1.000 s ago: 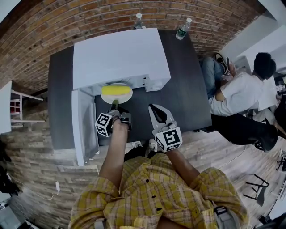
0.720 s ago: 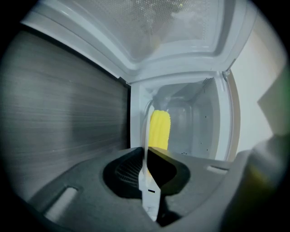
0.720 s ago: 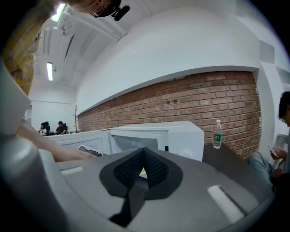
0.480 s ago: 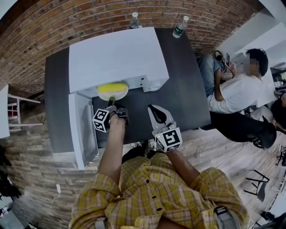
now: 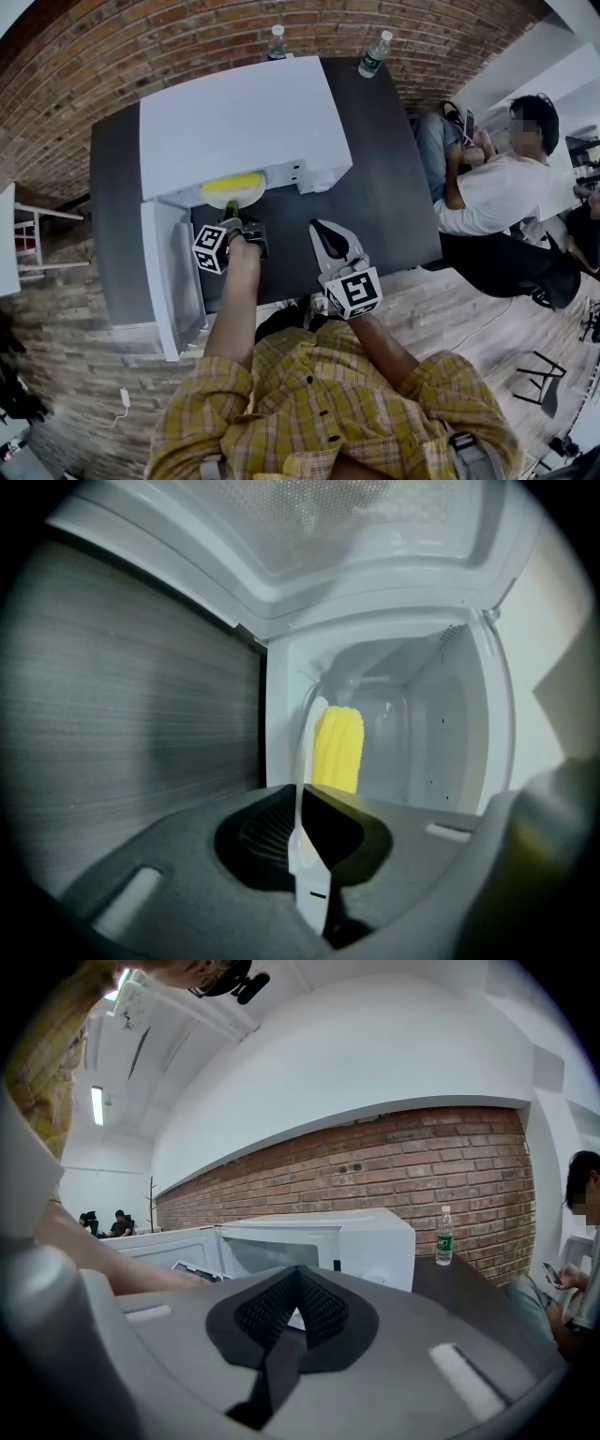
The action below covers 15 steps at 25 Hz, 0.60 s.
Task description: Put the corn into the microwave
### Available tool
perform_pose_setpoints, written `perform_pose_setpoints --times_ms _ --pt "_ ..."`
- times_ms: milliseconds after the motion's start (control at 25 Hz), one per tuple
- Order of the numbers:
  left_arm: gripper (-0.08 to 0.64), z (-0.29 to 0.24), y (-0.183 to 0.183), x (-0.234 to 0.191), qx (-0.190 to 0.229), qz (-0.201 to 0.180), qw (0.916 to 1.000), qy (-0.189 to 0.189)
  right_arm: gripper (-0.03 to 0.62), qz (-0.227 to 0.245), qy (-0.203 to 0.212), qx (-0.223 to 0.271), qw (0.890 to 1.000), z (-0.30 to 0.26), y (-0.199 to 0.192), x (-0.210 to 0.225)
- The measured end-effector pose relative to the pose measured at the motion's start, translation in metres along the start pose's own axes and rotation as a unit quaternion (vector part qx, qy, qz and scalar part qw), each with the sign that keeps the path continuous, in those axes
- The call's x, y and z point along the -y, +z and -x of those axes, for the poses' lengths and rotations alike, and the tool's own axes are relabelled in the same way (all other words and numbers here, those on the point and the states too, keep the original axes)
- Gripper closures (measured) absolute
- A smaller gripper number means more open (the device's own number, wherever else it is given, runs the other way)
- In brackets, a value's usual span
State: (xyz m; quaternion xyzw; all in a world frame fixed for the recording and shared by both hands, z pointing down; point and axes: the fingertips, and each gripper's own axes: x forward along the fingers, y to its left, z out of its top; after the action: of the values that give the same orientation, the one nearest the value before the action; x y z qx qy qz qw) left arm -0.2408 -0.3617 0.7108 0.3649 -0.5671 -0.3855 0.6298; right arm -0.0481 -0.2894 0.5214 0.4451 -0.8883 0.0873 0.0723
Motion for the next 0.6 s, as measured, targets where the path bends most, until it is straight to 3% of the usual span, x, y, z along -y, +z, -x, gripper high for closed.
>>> perform_pose_setpoints --times_ms 520,600 --pt "0.538 -0.019 0.002 0.009 -0.002 0.022 0.9997 0.008 0.589 -0.004 0.0 -0.002 1.0 -0.006 0.0 0.004" --pt "0.501 -0.02 0.0 0.005 -0.007 0.029 0.9994 0.016 0.589 -0.006 0.001 -0.002 1.0 -0.007 0.0 0.004"
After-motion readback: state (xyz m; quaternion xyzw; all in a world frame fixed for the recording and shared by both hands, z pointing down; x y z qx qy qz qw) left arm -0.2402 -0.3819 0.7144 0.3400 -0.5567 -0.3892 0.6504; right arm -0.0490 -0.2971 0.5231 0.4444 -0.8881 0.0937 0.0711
